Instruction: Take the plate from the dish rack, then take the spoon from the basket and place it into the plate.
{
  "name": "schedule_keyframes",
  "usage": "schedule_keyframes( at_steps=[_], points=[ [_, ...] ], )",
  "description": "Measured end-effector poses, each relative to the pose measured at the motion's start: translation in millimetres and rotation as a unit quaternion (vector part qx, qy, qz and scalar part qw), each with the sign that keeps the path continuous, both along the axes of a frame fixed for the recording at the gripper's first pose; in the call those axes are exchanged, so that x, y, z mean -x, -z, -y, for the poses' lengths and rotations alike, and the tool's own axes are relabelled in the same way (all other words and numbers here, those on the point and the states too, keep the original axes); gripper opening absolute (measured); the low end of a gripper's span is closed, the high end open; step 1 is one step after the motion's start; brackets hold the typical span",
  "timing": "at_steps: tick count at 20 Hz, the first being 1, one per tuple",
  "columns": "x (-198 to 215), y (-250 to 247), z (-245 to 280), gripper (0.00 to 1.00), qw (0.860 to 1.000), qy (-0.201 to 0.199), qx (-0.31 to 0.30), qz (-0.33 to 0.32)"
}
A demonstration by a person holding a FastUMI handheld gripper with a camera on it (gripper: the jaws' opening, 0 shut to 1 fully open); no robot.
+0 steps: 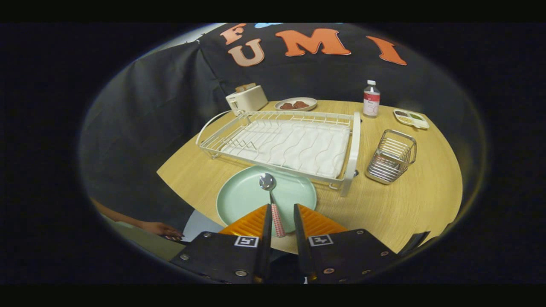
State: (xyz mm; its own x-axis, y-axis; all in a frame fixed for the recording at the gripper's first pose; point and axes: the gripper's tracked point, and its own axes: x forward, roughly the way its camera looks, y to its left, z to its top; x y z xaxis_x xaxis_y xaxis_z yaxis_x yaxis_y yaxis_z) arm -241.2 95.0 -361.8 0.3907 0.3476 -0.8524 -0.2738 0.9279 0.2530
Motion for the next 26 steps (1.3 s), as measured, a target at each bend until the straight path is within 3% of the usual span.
schedule_keyframes(
  at_steps=[6,11,15,21,26],
  points=[
    [-76,-86,15,0.4,0.992,0.047,-0.021,0.117],
    [-126,-160,31,0.68,0.971,0.063,-0.01,0.229],
    [-151,-212,44,0.84,0.951,0.08,-0.003,0.299],
    [-166,-260,54,0.97,0.921,0.107,0.004,0.373],
    [-173,-288,70,0.97,0.9,0.139,0.017,0.413]
  ],
)
